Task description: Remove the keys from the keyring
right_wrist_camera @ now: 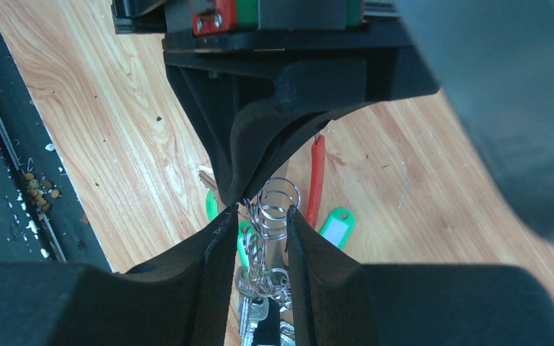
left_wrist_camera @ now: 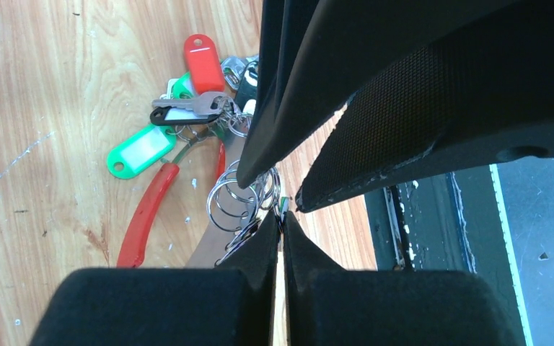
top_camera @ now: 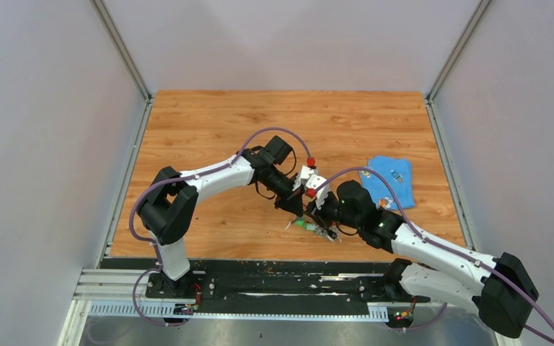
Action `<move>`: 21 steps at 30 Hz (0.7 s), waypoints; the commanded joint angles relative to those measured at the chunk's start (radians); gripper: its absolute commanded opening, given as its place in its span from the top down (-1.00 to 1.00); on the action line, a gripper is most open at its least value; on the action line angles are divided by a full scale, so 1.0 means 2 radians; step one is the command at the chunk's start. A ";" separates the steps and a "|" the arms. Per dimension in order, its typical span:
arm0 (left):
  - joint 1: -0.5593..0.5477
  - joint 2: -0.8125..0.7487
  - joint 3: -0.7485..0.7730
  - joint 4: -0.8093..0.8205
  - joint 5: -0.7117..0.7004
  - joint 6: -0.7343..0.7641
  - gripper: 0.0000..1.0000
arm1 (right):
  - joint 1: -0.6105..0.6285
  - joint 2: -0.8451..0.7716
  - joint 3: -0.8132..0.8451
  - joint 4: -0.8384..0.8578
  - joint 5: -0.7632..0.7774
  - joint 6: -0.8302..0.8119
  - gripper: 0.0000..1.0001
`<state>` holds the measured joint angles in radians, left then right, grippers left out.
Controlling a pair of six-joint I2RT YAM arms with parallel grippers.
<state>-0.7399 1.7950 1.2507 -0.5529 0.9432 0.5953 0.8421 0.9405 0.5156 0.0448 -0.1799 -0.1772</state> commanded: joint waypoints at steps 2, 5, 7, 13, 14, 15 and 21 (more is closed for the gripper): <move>0.000 -0.017 0.002 -0.002 0.013 0.006 1.00 | 0.010 0.013 0.005 0.011 0.019 -0.023 0.34; 0.002 -0.017 0.001 -0.001 0.009 0.006 1.00 | 0.011 0.007 -0.002 0.012 0.021 -0.020 0.35; 0.003 -0.017 0.001 0.001 0.011 0.005 1.00 | 0.013 0.001 -0.012 0.019 0.023 -0.013 0.36; 0.006 -0.022 -0.002 0.002 0.017 0.008 1.00 | 0.015 -0.041 -0.065 0.069 0.030 0.010 0.35; 0.006 -0.022 -0.003 0.002 0.021 0.007 1.00 | 0.015 -0.049 -0.076 0.081 0.033 0.013 0.35; 0.006 -0.023 -0.005 0.002 0.023 0.007 1.00 | 0.016 -0.056 -0.086 0.093 0.034 0.014 0.35; 0.005 -0.033 -0.012 0.006 0.019 0.005 1.00 | 0.019 -0.122 -0.152 0.171 0.049 0.011 0.29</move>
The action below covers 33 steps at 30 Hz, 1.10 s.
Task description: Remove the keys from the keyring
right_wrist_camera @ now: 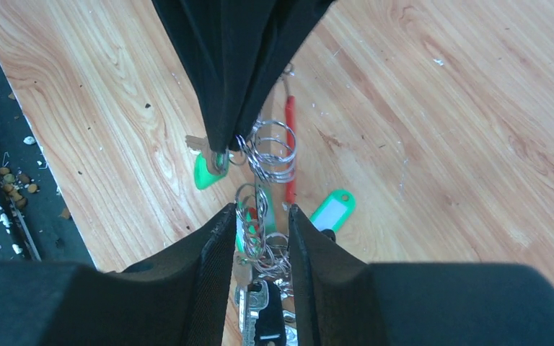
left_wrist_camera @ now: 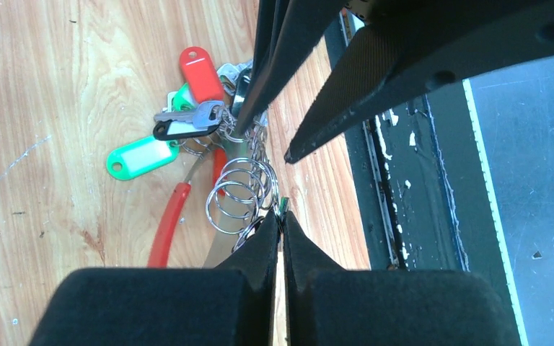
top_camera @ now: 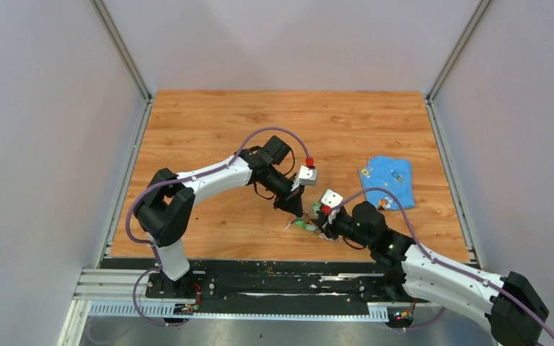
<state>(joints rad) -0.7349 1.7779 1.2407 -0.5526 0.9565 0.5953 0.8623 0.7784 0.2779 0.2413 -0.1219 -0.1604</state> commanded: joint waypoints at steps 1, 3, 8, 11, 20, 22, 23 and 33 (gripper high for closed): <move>0.002 -0.026 -0.009 0.009 0.011 0.004 1.00 | 0.009 -0.050 -0.038 0.080 0.019 -0.002 0.28; 0.002 -0.028 -0.009 0.010 0.008 0.003 1.00 | 0.010 -0.058 -0.041 0.089 0.018 -0.010 0.27; 0.000 -0.032 -0.011 0.012 0.002 0.005 1.00 | 0.013 -0.075 -0.053 0.112 0.013 -0.022 0.22; -0.004 -0.036 -0.012 0.012 -0.004 0.010 1.00 | 0.014 -0.071 -0.058 0.123 -0.004 -0.028 0.18; -0.010 -0.043 -0.011 0.012 -0.018 0.021 1.00 | 0.022 -0.035 -0.048 0.125 -0.028 -0.042 0.20; -0.013 -0.045 -0.012 0.012 -0.022 0.022 1.00 | 0.024 -0.029 -0.046 0.128 -0.027 -0.046 0.21; -0.013 -0.045 -0.012 0.012 -0.023 0.023 1.00 | 0.024 -0.026 -0.044 0.127 -0.027 -0.047 0.22; -0.018 -0.044 -0.011 0.012 -0.028 0.021 1.00 | 0.028 -0.011 -0.031 0.125 -0.013 -0.057 0.38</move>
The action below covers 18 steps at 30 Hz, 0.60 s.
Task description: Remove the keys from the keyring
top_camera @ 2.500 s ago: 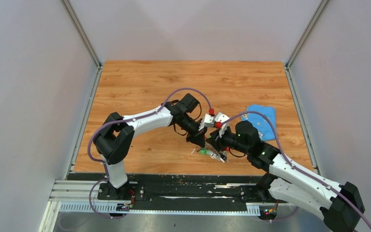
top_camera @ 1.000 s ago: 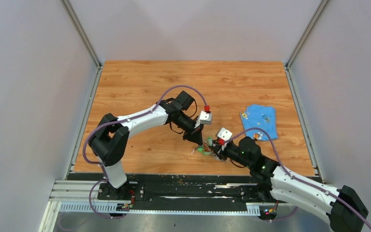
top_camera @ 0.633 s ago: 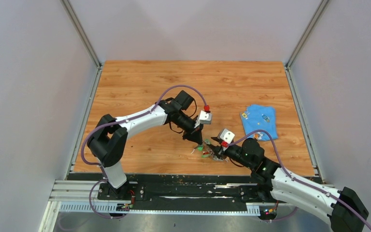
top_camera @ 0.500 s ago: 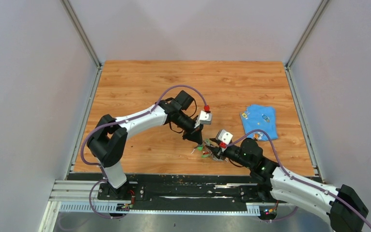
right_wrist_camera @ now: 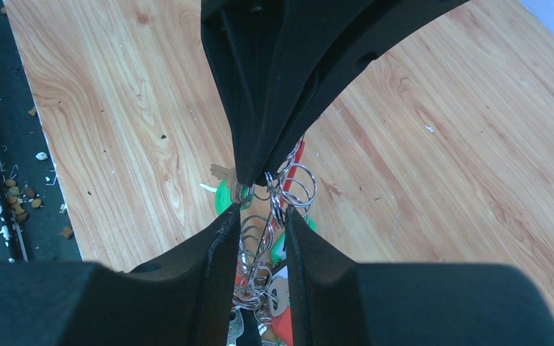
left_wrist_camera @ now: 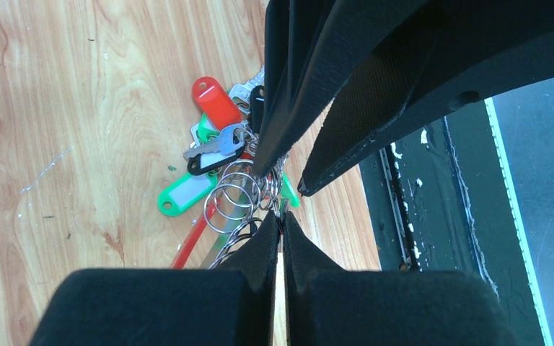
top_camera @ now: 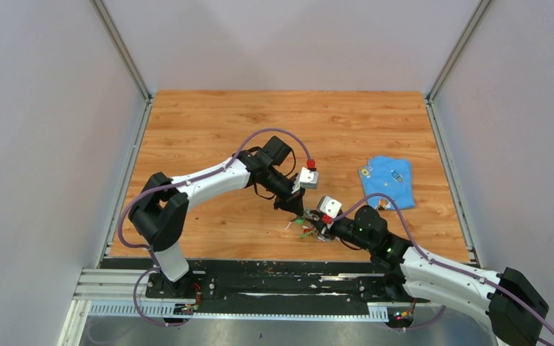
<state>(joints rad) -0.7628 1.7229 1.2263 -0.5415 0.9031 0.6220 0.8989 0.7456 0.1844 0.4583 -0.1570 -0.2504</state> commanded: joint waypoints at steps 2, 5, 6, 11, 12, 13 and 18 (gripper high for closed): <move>-0.004 -0.016 -0.003 0.006 -0.001 0.006 1.00 | 0.010 0.009 0.016 0.016 0.005 -0.012 0.41; -0.004 -0.016 -0.004 0.007 -0.001 0.006 1.00 | 0.011 0.014 0.018 0.016 0.009 -0.014 0.46; -0.005 -0.016 -0.004 0.006 -0.001 0.005 1.00 | 0.011 0.014 0.019 0.016 0.011 -0.015 0.47; -0.006 -0.014 -0.002 0.006 0.000 0.004 1.00 | 0.012 0.021 0.022 0.021 0.020 -0.020 0.52; -0.006 -0.013 -0.002 0.006 0.001 0.005 1.00 | 0.012 0.023 0.023 0.022 0.022 -0.021 0.53; -0.006 -0.013 -0.002 0.006 0.001 0.005 1.00 | 0.012 0.025 0.024 0.024 0.024 -0.023 0.53; -0.007 -0.013 -0.002 0.006 0.001 0.005 1.00 | 0.012 0.036 0.024 0.027 0.026 -0.026 0.60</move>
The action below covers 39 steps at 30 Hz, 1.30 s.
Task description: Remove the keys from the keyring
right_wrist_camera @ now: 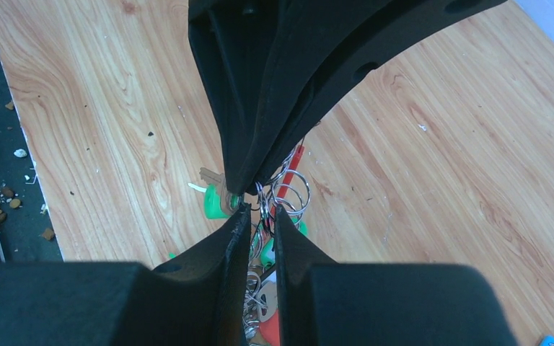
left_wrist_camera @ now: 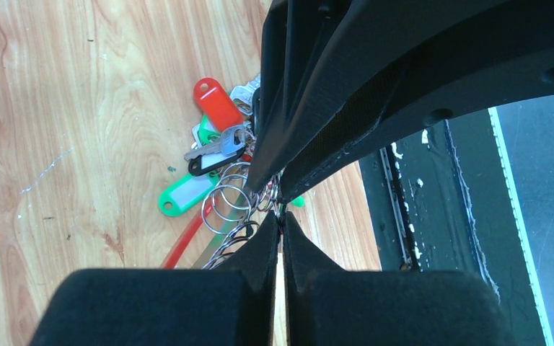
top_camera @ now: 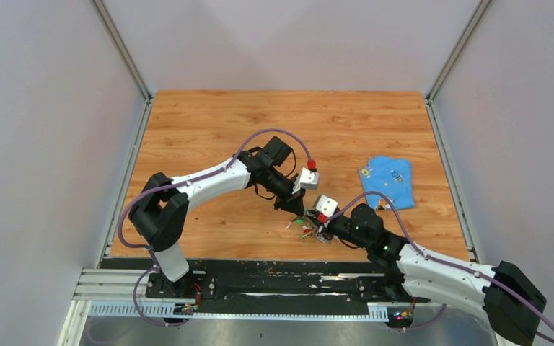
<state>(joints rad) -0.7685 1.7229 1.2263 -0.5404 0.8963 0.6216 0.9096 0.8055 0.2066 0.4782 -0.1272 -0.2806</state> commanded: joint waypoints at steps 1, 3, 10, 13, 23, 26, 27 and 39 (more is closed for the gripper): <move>-0.003 -0.013 -0.002 0.006 0.004 0.005 1.00 | 0.007 0.007 0.013 0.018 0.011 -0.011 0.62; -0.004 -0.013 -0.002 0.006 0.003 0.004 1.00 | 0.007 0.009 0.014 0.017 0.009 -0.011 0.67; -0.003 -0.010 0.000 0.007 -0.004 -0.007 1.00 | 0.008 0.003 0.013 0.012 0.012 -0.009 0.98; -0.003 -0.011 -0.007 0.030 -0.018 -0.049 1.00 | 0.009 0.000 0.010 0.008 0.016 -0.004 0.99; -0.002 -0.021 -0.067 0.171 -0.062 -0.264 1.00 | 0.013 -0.050 -0.031 0.046 0.042 0.021 0.99; -0.002 -0.013 -0.071 0.193 -0.054 -0.307 1.00 | 0.013 -0.065 -0.041 0.058 0.045 0.028 0.99; -0.002 -0.009 -0.072 0.198 -0.049 -0.324 1.00 | 0.013 -0.068 -0.044 0.062 0.045 0.031 0.99; 0.024 -0.030 -0.099 0.184 -0.151 -0.368 1.00 | 0.013 -0.044 -0.008 0.026 0.218 0.079 0.99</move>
<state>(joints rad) -0.7586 1.7023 1.0634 -0.1402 0.7395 -0.0662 0.9234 0.6868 0.1226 0.5571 0.0982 -0.1875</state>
